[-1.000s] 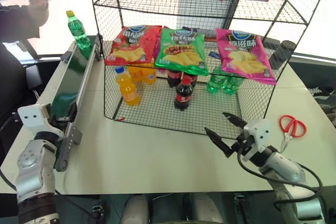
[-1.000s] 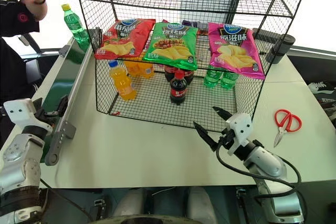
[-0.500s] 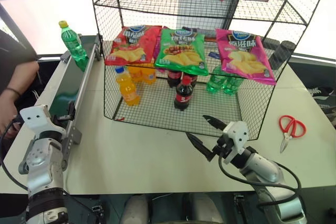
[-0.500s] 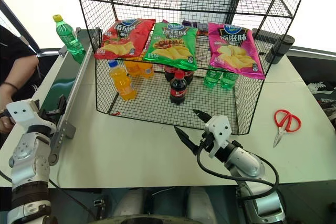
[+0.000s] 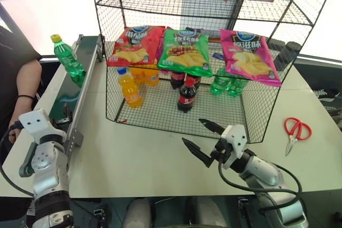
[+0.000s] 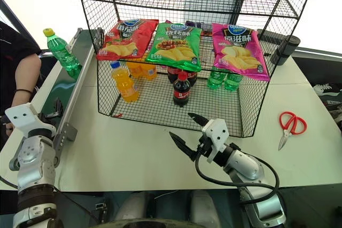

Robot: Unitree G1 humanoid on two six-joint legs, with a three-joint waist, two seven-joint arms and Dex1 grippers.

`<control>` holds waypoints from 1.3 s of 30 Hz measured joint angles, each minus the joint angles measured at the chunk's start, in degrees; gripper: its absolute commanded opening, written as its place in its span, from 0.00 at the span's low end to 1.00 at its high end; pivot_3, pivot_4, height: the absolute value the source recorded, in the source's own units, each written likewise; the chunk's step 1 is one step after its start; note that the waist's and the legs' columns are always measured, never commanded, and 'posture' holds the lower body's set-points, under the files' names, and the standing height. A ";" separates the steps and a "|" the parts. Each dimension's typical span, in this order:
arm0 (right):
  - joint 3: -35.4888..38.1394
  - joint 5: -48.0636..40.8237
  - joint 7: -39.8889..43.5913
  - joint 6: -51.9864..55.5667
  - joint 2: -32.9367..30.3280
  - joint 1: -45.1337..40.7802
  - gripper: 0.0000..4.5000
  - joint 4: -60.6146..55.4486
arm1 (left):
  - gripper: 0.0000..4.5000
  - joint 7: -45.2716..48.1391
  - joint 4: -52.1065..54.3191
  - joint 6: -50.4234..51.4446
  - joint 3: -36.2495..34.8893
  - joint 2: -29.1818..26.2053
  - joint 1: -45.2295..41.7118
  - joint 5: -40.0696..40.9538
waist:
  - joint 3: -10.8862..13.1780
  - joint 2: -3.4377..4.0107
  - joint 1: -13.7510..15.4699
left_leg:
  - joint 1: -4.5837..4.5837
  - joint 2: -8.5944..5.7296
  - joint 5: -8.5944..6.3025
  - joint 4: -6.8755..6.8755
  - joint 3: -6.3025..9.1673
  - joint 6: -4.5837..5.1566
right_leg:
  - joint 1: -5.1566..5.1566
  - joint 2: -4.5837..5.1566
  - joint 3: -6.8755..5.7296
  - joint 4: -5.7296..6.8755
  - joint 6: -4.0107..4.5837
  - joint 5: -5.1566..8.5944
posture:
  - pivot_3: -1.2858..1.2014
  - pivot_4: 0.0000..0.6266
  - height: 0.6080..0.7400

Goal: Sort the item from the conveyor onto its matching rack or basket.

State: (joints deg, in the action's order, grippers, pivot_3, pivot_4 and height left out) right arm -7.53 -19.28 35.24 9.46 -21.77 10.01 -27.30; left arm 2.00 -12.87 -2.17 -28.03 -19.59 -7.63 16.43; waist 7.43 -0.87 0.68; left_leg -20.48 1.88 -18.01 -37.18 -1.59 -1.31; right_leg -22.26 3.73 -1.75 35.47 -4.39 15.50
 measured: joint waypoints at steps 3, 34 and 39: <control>-0.39 -0.13 0.09 0.00 0.31 -0.12 1.00 0.00 | 1.00 -0.75 0.00 -0.39 0.04 0.09 -0.17 -0.21 | 0.00 -0.01 0.00 | 0.00 0.00 0.00 0.00 0.00 0.00 | 0.00 0.01 0.00 0.00 0.00 0.00 | 0.52 0.24 1.00; -0.94 -1.80 -0.46 1.11 0.68 -0.92 1.00 0.03 | 0.81 0.76 0.00 -1.14 0.13 0.44 -1.17 -0.11 | -0.01 -0.02 0.02 | 0.00 0.00 0.00 0.01 0.00 0.00 | 0.00 0.05 0.00 0.00 0.00 0.00 | 0.52 0.24 1.00; -0.95 -1.82 -0.58 1.48 0.67 -0.88 1.00 0.02 | 0.61 0.44 0.25 -1.35 0.07 0.62 -0.75 -0.20 | -0.02 -0.04 0.09 | 0.00 -0.01 0.00 0.00 0.01 0.00 | 0.00 0.09 -0.01 0.00 0.00 0.00 | 0.52 0.24 1.00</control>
State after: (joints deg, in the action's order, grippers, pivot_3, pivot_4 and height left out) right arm -8.47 -21.10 34.65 10.94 -21.10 9.12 -27.28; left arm 2.45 -12.62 -3.53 -27.96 -18.97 -8.37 16.24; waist 7.40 -0.91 0.76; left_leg -20.48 1.86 -18.01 -37.17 -1.58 -1.31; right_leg -22.26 3.81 -1.76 35.47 -4.38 15.50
